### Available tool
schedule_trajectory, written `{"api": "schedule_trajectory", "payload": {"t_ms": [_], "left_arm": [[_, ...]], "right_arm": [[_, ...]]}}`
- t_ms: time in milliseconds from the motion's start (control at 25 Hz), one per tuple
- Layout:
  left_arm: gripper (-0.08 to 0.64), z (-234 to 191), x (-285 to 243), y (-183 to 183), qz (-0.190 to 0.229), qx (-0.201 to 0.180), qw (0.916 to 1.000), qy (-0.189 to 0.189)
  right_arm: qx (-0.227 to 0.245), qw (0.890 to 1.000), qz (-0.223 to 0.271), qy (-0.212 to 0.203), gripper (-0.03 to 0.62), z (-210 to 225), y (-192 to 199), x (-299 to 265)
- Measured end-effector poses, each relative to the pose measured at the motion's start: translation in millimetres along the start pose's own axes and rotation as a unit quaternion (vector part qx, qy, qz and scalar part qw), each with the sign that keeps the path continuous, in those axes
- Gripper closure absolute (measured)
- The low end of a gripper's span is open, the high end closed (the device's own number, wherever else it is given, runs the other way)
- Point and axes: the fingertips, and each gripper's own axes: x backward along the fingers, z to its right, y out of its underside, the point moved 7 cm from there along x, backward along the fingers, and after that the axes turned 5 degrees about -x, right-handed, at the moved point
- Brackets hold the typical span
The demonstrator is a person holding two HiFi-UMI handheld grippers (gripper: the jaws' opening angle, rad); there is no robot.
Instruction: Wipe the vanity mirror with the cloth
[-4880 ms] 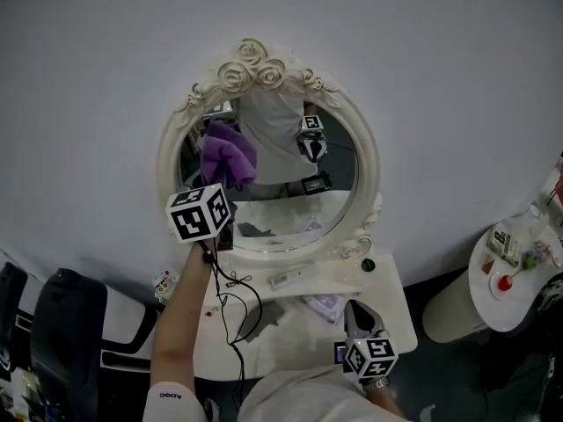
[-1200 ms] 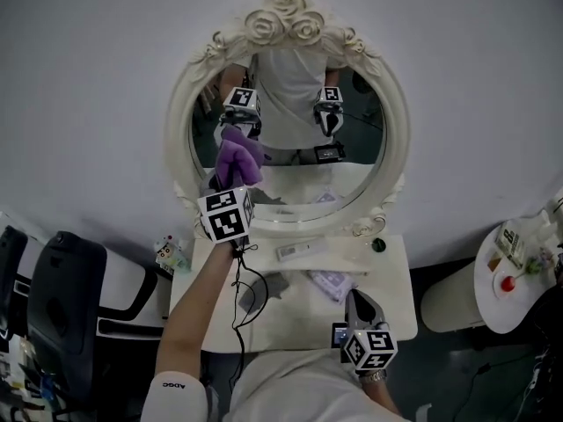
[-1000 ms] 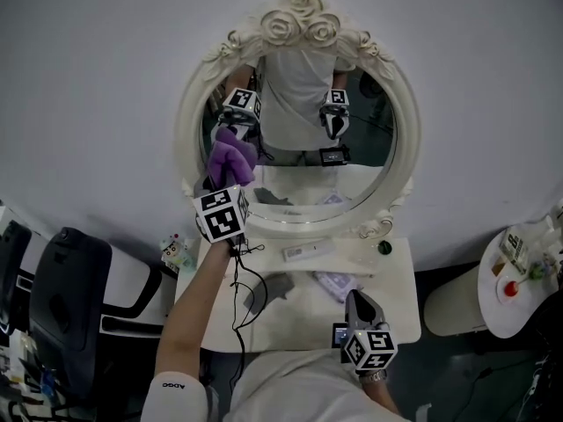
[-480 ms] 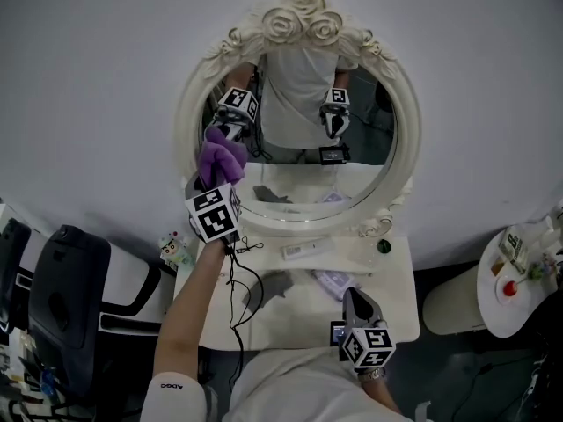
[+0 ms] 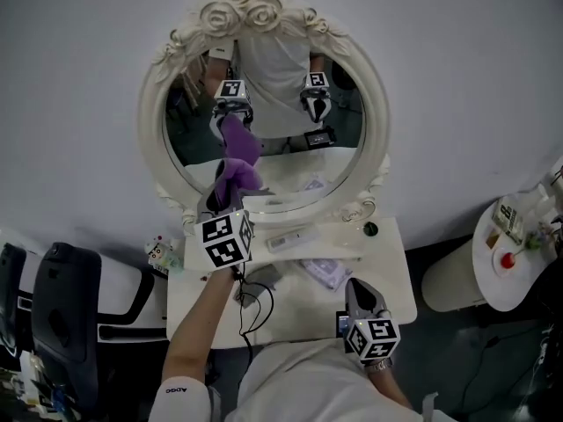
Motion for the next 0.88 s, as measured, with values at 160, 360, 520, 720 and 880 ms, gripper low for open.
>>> {"api": "schedule_trajectory", "payload": {"t_ms": [160, 360, 520, 720, 880], "left_arm": [[0.505, 54.4, -7.2, 5.2, 0.003, 0.0, 0.9989, 0.048], [0.505, 121.8, -27.2, 23.2, -0.006, -0.006, 0.995, 0.1], [0.505, 172.7, -47.7, 39.9, -0.014, -0.019, 0.9907, 0.134], [0.505, 217.8, -71.1, 51.5, -0.021, -0.02, 0.9882, 0.15], [0.505, 237.8, -83.0, 57.7, -0.022, -0.021, 0.9888, 0.146]], "right_arm": [[-0.003, 1.0, 0.006, 0.023, 0.584, 15.6, -0.8, 14.6], [-0.011, 0.997, 0.016, 0.069, 0.584, 42.9, -0.4, 38.2], [-0.018, 0.993, 0.023, 0.115, 0.584, 66.3, 3.1, 61.7], [-0.026, 0.984, 0.035, 0.173, 0.584, 88.9, 3.5, 93.5], [-0.032, 0.977, 0.039, 0.208, 0.584, 100.2, 6.8, 115.1]]}}
